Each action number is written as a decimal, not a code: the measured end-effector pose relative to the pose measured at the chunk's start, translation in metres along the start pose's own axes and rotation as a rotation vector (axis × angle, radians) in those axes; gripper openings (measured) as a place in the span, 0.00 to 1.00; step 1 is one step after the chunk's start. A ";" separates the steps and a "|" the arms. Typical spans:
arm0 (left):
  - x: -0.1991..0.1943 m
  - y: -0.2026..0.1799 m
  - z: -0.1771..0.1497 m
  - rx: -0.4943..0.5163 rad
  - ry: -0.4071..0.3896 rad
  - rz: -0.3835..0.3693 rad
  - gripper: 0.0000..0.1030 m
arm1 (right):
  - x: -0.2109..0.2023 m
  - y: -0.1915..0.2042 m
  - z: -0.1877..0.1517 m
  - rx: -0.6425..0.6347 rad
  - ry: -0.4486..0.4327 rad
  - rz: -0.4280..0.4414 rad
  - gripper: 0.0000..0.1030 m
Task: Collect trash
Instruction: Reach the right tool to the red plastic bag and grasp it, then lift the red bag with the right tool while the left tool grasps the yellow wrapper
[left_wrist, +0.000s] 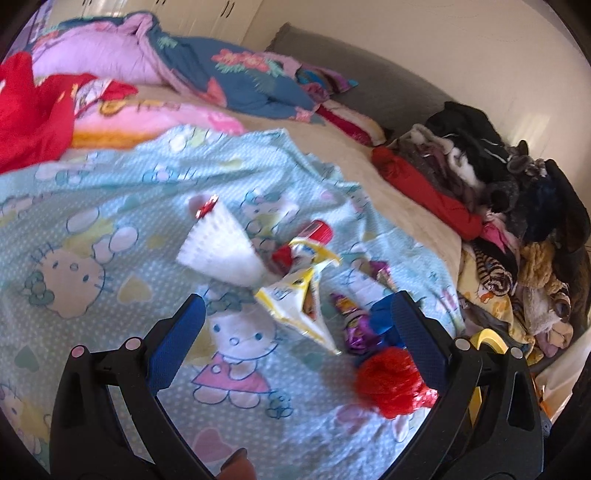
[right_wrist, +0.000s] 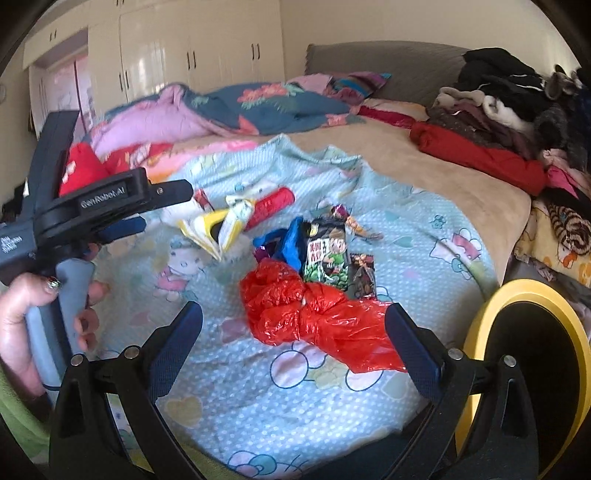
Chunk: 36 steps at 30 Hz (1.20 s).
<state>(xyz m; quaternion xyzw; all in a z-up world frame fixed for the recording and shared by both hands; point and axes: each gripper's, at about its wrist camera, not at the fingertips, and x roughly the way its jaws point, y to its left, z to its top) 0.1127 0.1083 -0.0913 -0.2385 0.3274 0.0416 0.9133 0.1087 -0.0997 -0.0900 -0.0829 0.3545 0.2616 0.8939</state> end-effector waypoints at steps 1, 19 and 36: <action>0.004 0.004 -0.001 -0.015 0.016 -0.001 0.90 | 0.004 0.000 0.000 -0.006 0.009 -0.001 0.94; 0.042 0.021 -0.009 -0.153 0.141 -0.060 0.58 | 0.065 0.001 0.001 0.010 0.202 -0.009 0.93; 0.046 0.019 -0.006 -0.179 0.155 -0.090 0.19 | 0.055 -0.028 -0.005 0.161 0.172 0.059 0.37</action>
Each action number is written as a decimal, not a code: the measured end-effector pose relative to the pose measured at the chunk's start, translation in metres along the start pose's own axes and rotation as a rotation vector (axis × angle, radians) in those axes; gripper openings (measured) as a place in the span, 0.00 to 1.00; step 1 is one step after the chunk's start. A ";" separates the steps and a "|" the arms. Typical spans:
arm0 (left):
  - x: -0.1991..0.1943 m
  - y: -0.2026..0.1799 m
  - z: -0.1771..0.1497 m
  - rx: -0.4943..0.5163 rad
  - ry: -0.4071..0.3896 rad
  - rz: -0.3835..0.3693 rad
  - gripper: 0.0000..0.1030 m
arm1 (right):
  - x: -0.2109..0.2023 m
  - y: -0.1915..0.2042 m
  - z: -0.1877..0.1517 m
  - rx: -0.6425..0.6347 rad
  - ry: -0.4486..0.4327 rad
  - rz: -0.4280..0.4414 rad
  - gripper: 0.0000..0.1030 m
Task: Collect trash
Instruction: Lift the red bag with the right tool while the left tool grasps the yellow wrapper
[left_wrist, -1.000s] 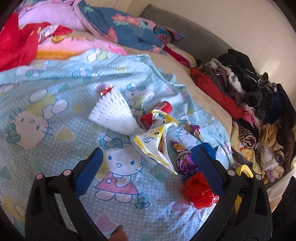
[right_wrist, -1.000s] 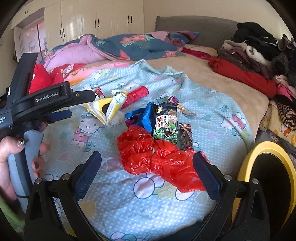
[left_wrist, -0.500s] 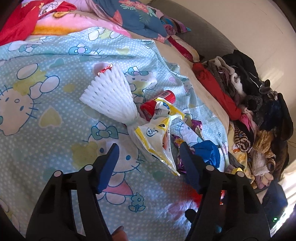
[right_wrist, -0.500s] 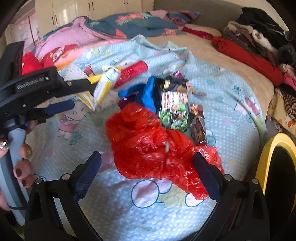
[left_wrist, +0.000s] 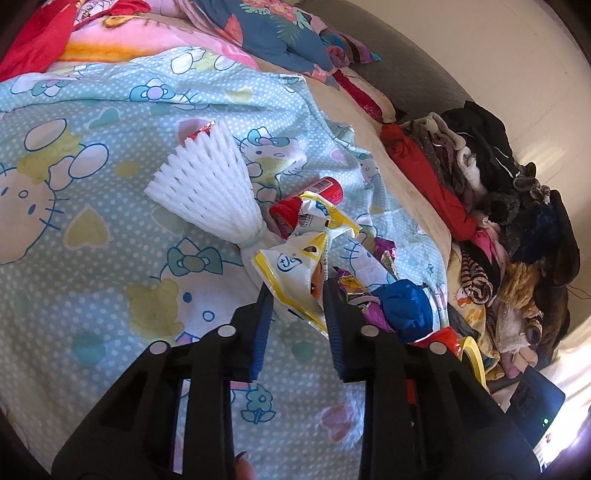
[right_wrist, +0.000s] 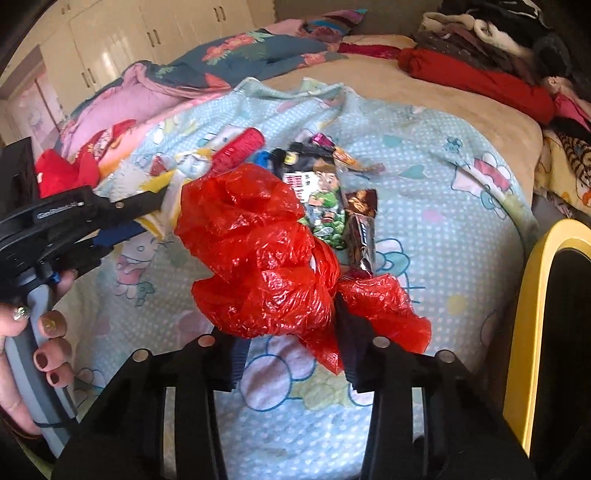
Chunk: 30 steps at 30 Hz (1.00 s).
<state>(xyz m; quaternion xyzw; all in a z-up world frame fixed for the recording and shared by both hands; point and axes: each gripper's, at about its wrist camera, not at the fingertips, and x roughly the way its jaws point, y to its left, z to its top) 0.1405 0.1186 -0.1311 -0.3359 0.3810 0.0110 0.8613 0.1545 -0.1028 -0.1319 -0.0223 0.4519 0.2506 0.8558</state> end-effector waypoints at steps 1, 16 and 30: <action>-0.001 0.000 0.000 0.001 -0.002 -0.002 0.18 | -0.004 0.002 -0.001 -0.012 -0.014 0.009 0.36; -0.024 -0.011 -0.006 0.063 -0.019 -0.037 0.11 | -0.030 0.004 -0.007 -0.018 -0.101 0.085 0.30; -0.051 -0.032 -0.018 0.157 -0.025 -0.058 0.10 | -0.047 0.008 -0.019 -0.033 -0.133 0.112 0.29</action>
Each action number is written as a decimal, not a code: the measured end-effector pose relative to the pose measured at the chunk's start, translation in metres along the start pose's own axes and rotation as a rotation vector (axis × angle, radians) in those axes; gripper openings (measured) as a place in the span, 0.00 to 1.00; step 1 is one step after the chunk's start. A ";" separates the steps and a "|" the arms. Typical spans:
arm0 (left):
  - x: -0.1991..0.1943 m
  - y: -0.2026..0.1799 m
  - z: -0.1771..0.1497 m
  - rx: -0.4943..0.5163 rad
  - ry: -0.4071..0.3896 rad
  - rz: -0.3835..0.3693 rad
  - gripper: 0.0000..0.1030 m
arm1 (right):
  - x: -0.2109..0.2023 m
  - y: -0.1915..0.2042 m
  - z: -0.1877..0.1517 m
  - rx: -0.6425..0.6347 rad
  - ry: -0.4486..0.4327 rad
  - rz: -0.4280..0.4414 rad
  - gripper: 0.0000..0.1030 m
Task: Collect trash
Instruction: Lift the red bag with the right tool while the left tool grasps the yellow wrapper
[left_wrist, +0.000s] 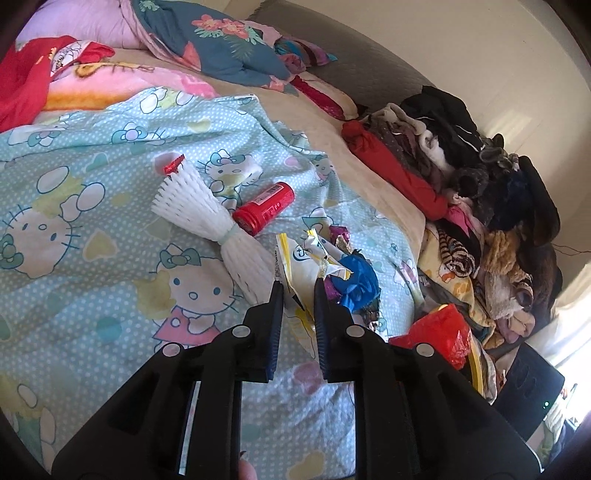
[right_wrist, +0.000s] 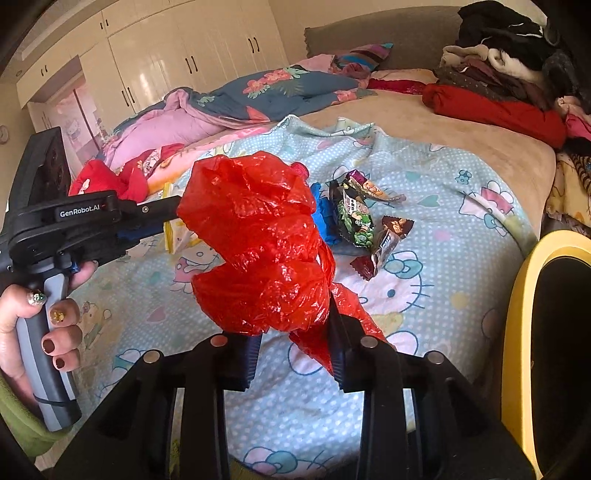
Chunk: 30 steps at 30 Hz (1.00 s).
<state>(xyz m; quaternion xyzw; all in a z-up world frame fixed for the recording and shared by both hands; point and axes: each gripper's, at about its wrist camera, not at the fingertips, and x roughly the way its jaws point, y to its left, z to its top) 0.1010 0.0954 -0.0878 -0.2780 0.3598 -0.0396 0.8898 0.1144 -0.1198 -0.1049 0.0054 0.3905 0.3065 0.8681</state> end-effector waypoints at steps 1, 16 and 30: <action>-0.001 -0.002 -0.001 0.005 0.000 -0.001 0.10 | -0.001 0.000 0.000 -0.001 -0.004 0.000 0.29; -0.026 -0.039 0.002 0.081 -0.062 -0.044 0.10 | -0.039 -0.012 0.000 0.039 -0.062 -0.003 0.28; -0.035 -0.081 -0.008 0.162 -0.062 -0.092 0.10 | -0.075 -0.028 0.011 0.073 -0.138 -0.018 0.28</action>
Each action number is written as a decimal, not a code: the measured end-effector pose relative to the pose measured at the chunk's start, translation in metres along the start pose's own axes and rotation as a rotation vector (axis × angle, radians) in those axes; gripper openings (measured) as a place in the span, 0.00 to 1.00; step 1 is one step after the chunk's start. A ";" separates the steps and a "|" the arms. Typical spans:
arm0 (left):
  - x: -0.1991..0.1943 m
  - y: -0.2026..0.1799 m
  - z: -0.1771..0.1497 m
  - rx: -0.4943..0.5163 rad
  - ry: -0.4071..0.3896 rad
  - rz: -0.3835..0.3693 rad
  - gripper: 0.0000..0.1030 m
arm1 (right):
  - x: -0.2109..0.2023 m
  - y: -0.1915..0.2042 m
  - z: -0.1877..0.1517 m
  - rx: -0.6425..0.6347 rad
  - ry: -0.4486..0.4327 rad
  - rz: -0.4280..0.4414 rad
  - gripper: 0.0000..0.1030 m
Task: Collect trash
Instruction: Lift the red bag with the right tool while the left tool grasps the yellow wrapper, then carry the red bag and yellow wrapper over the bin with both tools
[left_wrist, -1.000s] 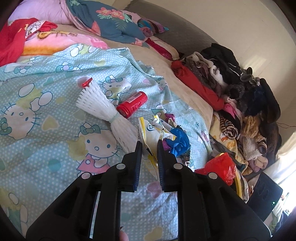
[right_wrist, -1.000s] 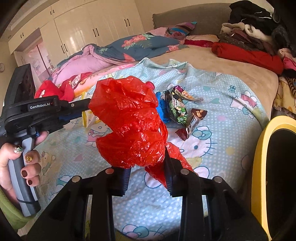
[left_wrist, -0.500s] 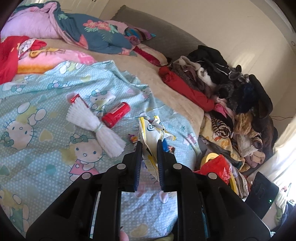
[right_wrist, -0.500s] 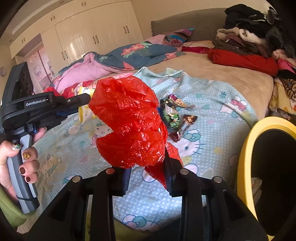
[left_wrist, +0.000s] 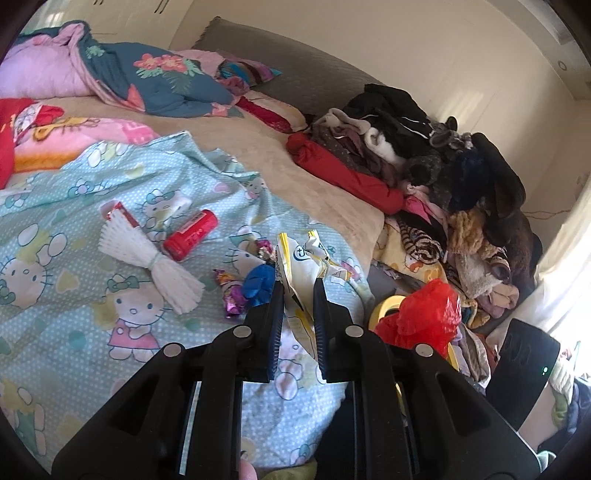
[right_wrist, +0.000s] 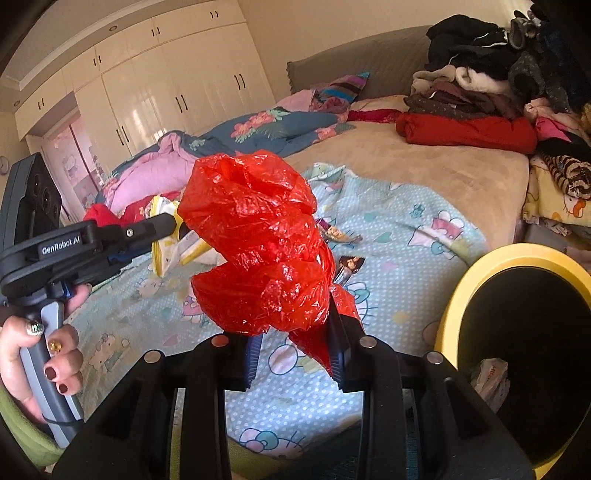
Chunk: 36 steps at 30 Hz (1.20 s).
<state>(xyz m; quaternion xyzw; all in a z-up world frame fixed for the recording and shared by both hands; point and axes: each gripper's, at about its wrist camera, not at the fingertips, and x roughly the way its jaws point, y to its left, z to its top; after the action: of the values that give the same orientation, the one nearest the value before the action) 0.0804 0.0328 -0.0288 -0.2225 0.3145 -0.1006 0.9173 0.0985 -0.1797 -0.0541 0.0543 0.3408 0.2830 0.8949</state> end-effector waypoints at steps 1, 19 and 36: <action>0.000 -0.003 0.000 0.007 0.001 -0.001 0.10 | -0.003 -0.002 0.001 0.003 -0.006 -0.002 0.28; -0.001 -0.045 -0.009 0.092 0.010 -0.030 0.10 | -0.035 -0.040 0.009 0.078 -0.064 -0.053 0.28; 0.002 -0.067 -0.016 0.138 0.023 -0.054 0.10 | -0.058 -0.072 0.015 0.140 -0.115 -0.102 0.28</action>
<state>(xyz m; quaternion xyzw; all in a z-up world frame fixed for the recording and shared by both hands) 0.0686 -0.0326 -0.0093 -0.1659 0.3112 -0.1494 0.9237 0.1065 -0.2699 -0.0300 0.1151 0.3102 0.2089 0.9203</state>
